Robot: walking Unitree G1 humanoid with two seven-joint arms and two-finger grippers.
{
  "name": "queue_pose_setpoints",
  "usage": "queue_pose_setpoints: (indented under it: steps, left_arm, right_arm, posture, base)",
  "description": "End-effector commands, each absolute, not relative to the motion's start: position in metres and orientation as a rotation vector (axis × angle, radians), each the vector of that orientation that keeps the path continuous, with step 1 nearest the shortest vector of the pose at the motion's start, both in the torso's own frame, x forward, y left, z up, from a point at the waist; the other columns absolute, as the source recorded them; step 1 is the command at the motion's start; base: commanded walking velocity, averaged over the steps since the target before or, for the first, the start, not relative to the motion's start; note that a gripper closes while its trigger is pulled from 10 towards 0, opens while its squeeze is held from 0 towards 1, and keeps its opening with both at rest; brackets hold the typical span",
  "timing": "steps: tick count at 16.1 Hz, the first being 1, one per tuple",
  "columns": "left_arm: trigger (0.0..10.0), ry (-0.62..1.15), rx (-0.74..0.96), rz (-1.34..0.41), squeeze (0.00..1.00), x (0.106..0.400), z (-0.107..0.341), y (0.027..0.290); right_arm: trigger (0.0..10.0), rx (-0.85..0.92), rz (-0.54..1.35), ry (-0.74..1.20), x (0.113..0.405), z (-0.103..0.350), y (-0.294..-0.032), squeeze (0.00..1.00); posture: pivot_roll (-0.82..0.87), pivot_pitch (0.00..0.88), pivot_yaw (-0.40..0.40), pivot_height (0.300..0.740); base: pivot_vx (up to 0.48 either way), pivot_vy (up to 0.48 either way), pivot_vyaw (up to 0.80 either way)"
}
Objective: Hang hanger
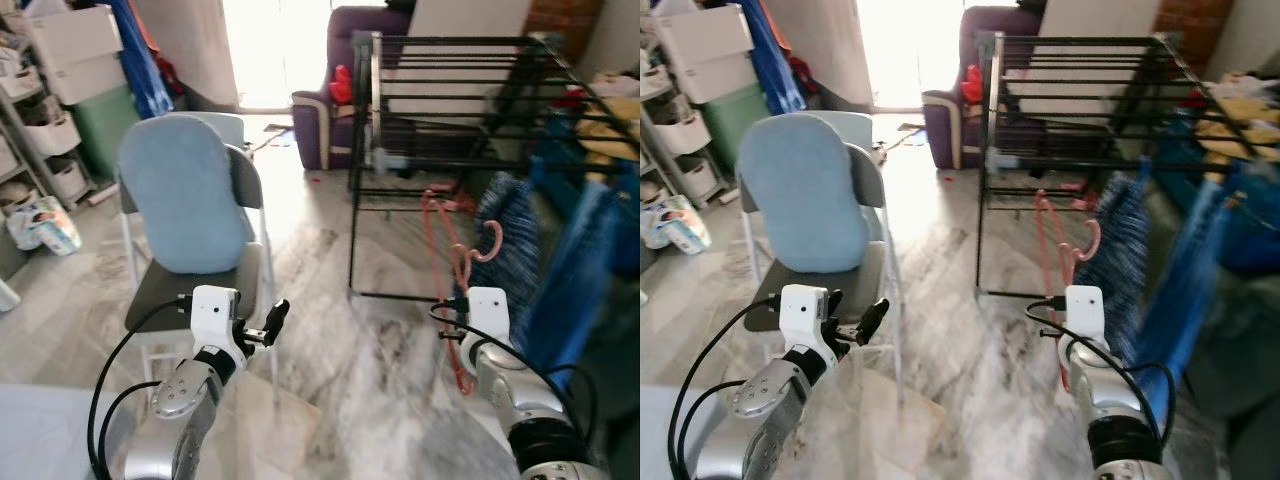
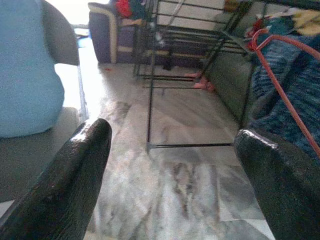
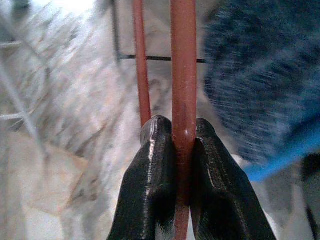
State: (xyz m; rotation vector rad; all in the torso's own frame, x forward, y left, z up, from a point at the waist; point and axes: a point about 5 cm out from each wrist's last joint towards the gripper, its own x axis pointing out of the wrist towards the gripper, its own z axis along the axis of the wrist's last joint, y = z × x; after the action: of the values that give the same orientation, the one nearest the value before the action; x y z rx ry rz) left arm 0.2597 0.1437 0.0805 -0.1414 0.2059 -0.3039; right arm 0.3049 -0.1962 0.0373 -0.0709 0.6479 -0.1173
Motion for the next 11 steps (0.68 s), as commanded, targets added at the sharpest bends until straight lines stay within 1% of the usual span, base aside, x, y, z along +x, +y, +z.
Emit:
queue_pose_setpoints:
  steps: [1,7,11]
  left_arm:
    - [10.0,0.209,-0.128,-0.297,0.0,0.2618,0.082,0.1466]
    - [10.0,0.215,-0.128,-0.296,0.0,0.2619,0.0816,0.1454]
    - [10.0,0.223,-0.129,-0.299,0.0,0.2618,0.0805,0.1448]
  right_arm:
    - [10.0,-0.096,-0.075,0.628,0.3129,0.044,-0.1884,0.0]
    - [10.0,-0.098,-0.062,0.663,0.3169,0.0434,-0.1856,0.0]
    - [10.0,-0.091,-0.046,0.646,0.32,0.046,-0.1828,0.0]
  posture:
    - [-0.07,0.0,-0.001,0.74]
    - [-0.07,0.0,-0.008,0.74]
    - [-0.07,0.0,-0.01,0.74]
  base:
    - [0.48,0.0,0.0]
    - [0.48,0.0,0.0]
    - [0.48,0.0,0.0]
